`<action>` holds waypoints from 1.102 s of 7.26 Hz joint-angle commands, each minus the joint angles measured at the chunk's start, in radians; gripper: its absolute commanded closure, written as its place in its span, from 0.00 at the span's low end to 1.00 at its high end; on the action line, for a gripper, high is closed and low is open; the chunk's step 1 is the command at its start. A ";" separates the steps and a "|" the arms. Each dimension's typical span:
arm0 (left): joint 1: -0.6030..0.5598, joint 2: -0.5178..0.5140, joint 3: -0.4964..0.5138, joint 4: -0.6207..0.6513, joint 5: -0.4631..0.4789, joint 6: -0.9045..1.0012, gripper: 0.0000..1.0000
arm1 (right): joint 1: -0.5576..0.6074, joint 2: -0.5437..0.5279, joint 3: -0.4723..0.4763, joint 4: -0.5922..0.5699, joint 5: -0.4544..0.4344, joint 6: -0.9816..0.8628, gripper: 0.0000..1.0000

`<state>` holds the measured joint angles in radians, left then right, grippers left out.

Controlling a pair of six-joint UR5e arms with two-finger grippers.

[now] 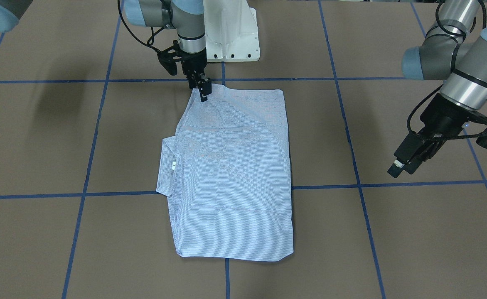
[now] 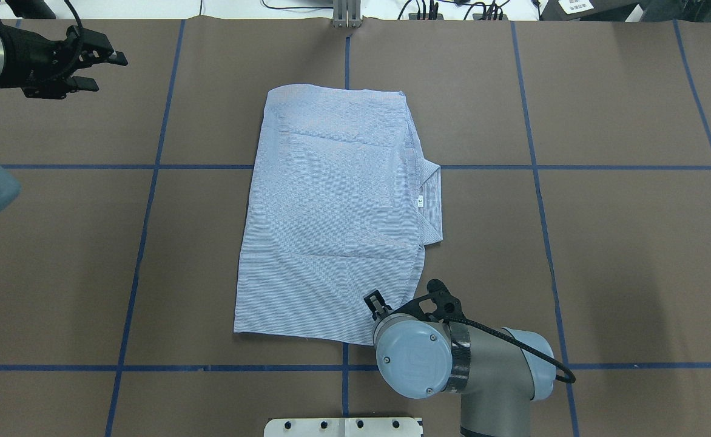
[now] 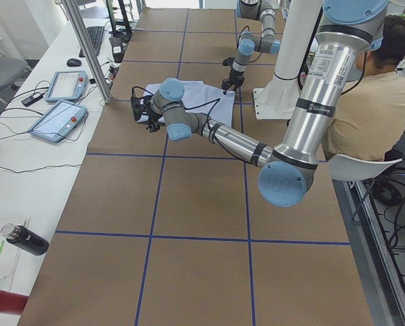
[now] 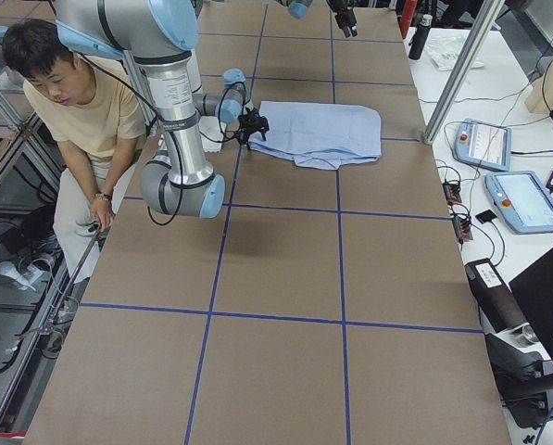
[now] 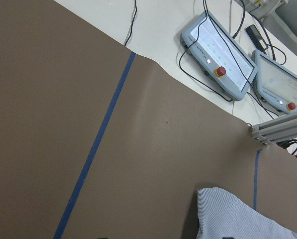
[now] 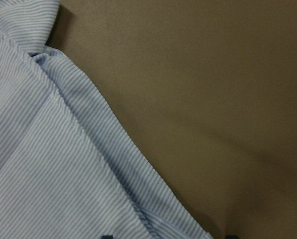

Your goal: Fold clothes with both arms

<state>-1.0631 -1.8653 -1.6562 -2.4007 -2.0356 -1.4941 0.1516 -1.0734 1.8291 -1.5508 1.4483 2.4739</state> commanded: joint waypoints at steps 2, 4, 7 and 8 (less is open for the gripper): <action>0.000 0.000 0.000 0.000 0.000 0.000 0.18 | 0.000 0.000 0.010 0.000 0.006 -0.001 1.00; 0.000 0.000 0.000 0.000 0.000 0.000 0.18 | 0.000 -0.002 0.025 -0.002 0.009 -0.003 1.00; 0.002 0.002 -0.011 -0.002 0.000 -0.014 0.18 | 0.003 -0.005 0.071 -0.040 0.012 -0.006 1.00; 0.008 0.002 -0.052 -0.003 0.000 -0.071 0.11 | 0.005 -0.025 0.111 -0.063 0.012 -0.009 1.00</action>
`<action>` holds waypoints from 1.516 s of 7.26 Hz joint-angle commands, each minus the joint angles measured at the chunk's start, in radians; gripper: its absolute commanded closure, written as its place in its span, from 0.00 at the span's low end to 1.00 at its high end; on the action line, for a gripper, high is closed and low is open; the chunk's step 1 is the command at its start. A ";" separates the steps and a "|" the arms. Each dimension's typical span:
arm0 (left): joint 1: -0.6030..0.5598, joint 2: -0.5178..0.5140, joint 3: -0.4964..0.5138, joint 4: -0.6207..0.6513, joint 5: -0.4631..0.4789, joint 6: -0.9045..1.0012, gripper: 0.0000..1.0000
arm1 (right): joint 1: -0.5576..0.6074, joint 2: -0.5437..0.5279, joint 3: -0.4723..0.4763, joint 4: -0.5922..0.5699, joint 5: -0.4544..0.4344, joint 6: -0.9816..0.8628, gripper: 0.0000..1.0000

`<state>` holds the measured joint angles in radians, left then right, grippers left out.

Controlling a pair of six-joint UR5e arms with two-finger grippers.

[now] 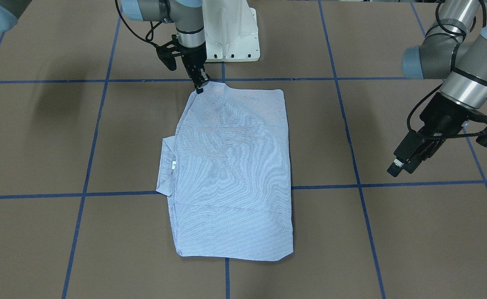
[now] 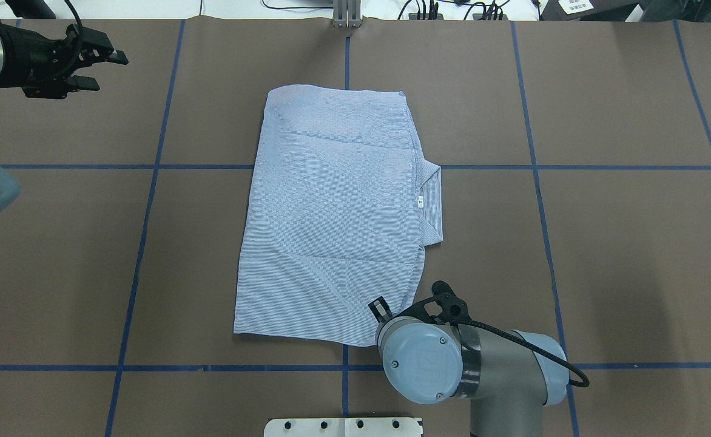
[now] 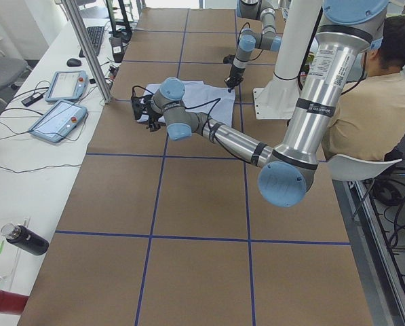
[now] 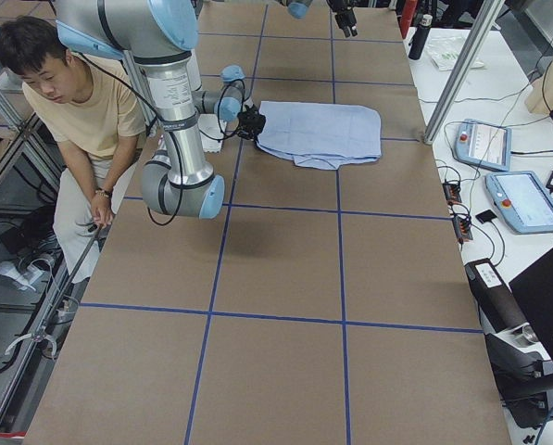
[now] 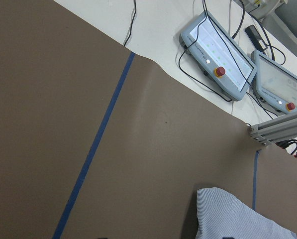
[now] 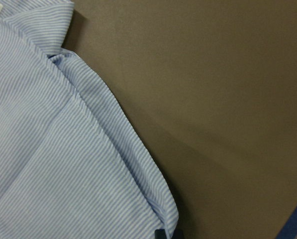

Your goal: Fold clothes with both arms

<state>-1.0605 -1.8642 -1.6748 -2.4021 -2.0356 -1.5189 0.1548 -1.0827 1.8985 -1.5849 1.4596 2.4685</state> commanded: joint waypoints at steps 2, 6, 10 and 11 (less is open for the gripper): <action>0.133 0.119 -0.222 -0.003 0.021 -0.197 0.00 | 0.002 -0.095 0.131 -0.029 0.018 -0.005 1.00; 0.634 0.163 -0.327 -0.002 0.376 -0.552 0.02 | -0.008 -0.109 0.133 -0.029 0.016 -0.008 1.00; 0.908 0.165 -0.304 0.093 0.598 -0.676 0.07 | -0.008 -0.111 0.133 -0.029 0.018 -0.011 1.00; 0.910 0.163 -0.281 0.092 0.600 -0.676 0.07 | -0.008 -0.111 0.131 -0.029 0.018 -0.011 1.00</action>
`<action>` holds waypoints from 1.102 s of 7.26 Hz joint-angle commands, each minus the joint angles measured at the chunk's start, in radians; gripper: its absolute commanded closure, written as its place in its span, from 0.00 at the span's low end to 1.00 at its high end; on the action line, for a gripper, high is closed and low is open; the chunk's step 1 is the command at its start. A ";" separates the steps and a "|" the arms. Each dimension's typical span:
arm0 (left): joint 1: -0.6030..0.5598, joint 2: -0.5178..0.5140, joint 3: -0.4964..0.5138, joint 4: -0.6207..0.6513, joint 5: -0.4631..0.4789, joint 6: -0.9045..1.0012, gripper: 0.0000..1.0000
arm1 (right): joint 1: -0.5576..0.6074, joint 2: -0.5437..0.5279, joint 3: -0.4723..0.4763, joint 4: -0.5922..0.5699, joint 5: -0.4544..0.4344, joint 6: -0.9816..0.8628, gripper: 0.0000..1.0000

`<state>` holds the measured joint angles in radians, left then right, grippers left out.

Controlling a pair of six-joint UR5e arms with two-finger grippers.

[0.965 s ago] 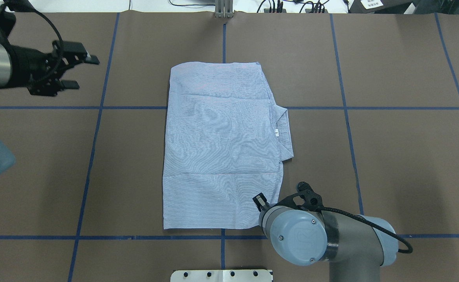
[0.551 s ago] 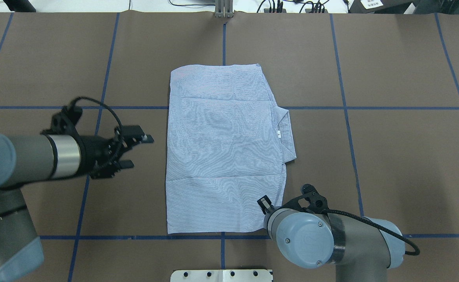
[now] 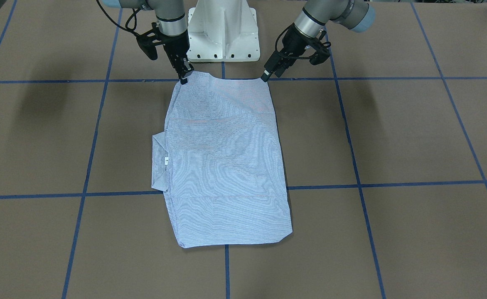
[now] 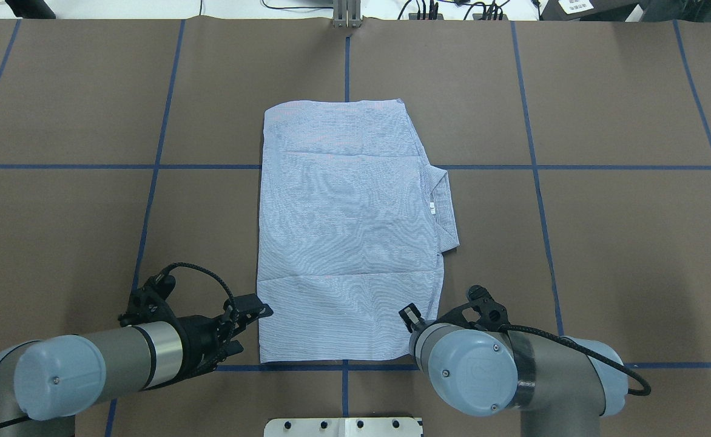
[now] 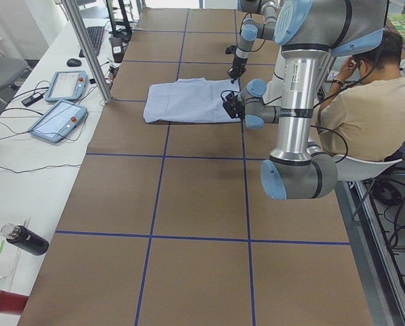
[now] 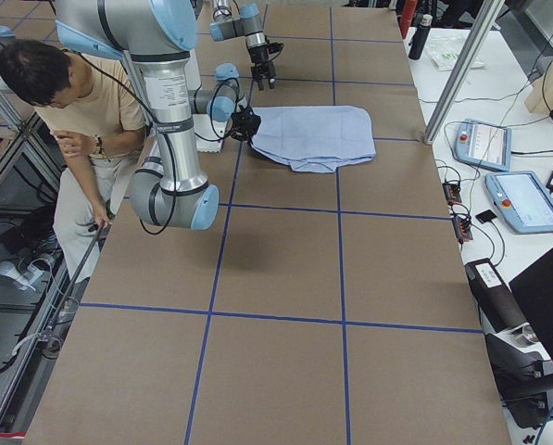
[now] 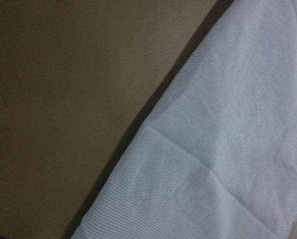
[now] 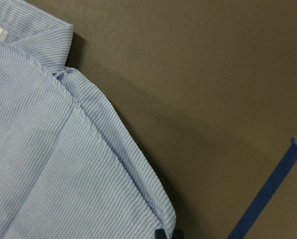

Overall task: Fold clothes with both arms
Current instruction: 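Lower the left gripper toward the shirt's near corner beside the right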

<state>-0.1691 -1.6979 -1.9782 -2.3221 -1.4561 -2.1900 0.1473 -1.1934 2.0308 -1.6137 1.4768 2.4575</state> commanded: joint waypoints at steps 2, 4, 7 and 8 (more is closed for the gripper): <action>0.040 -0.044 0.079 0.012 0.020 -0.005 0.07 | 0.000 -0.006 -0.001 0.000 0.002 -0.002 1.00; 0.043 -0.060 0.088 0.014 0.020 -0.005 0.11 | 0.000 -0.006 -0.001 0.000 0.002 -0.005 1.00; 0.063 -0.065 0.104 0.012 0.022 -0.007 0.26 | -0.002 -0.006 -0.001 0.000 0.002 -0.005 1.00; 0.066 -0.066 0.107 0.012 0.022 -0.007 0.27 | -0.002 -0.006 0.000 0.000 0.002 -0.005 1.00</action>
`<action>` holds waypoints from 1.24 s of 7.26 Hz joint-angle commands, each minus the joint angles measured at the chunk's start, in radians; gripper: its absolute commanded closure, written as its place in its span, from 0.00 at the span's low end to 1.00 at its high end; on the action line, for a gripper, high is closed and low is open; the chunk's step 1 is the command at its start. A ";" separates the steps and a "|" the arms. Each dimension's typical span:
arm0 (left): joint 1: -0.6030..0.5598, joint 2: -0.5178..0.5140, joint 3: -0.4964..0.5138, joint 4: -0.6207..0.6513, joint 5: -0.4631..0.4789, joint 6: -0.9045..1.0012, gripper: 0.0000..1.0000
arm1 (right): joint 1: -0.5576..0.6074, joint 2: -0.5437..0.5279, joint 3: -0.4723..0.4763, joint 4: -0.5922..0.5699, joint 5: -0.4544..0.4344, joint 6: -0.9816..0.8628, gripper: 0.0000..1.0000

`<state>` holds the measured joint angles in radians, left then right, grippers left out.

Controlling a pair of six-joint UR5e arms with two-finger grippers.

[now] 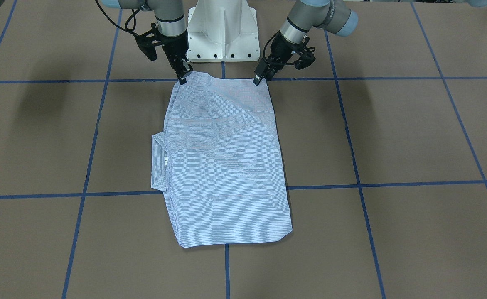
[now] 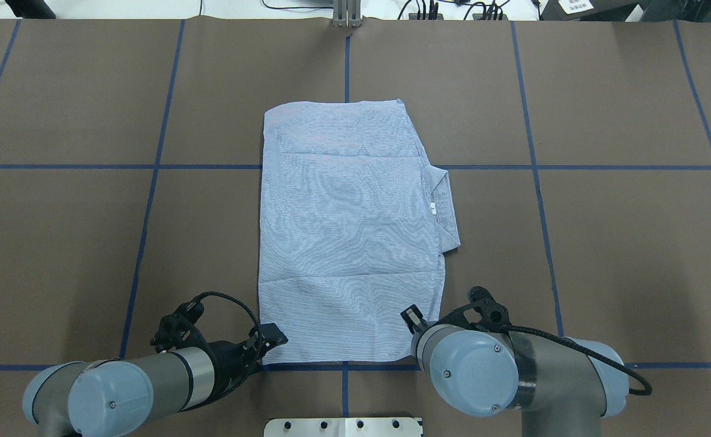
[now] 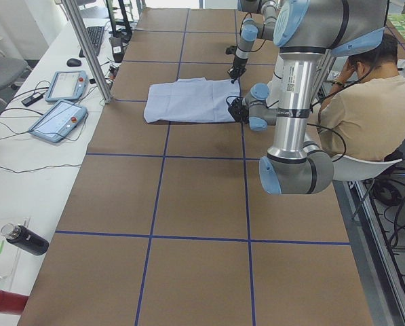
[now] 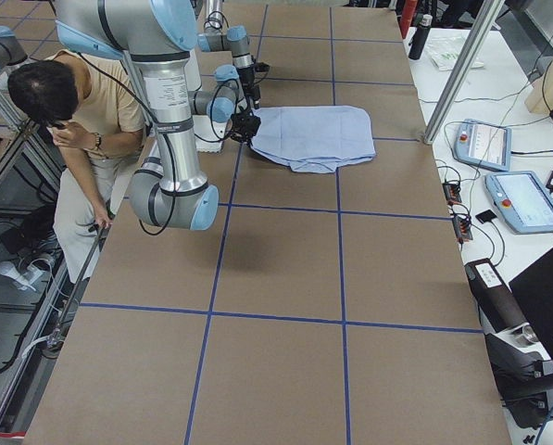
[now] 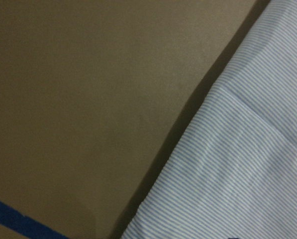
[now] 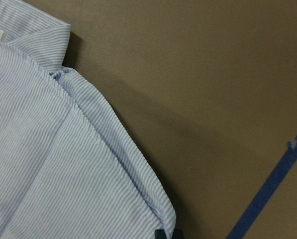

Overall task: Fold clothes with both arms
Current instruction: 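Lower the left gripper toward the shirt's near corner beside the right, then grasp the near edge of the folded shirt with both grippers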

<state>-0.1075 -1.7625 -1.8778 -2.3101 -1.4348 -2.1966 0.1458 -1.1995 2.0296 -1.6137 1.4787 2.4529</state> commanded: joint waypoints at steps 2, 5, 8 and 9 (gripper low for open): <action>0.005 -0.002 0.006 0.000 0.001 0.000 0.30 | 0.000 0.000 0.001 0.000 0.000 0.000 1.00; 0.006 0.000 0.005 0.001 0.001 -0.030 0.79 | 0.000 0.000 0.001 0.000 0.000 0.000 1.00; 0.006 0.002 -0.006 0.000 0.001 -0.032 1.00 | 0.000 -0.002 0.000 0.000 -0.002 0.003 1.00; 0.003 0.009 -0.027 0.000 -0.001 -0.032 1.00 | 0.000 -0.002 0.000 0.000 -0.002 0.003 1.00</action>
<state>-0.1021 -1.7592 -1.8855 -2.3101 -1.4346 -2.2284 0.1457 -1.2006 2.0295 -1.6137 1.4778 2.4548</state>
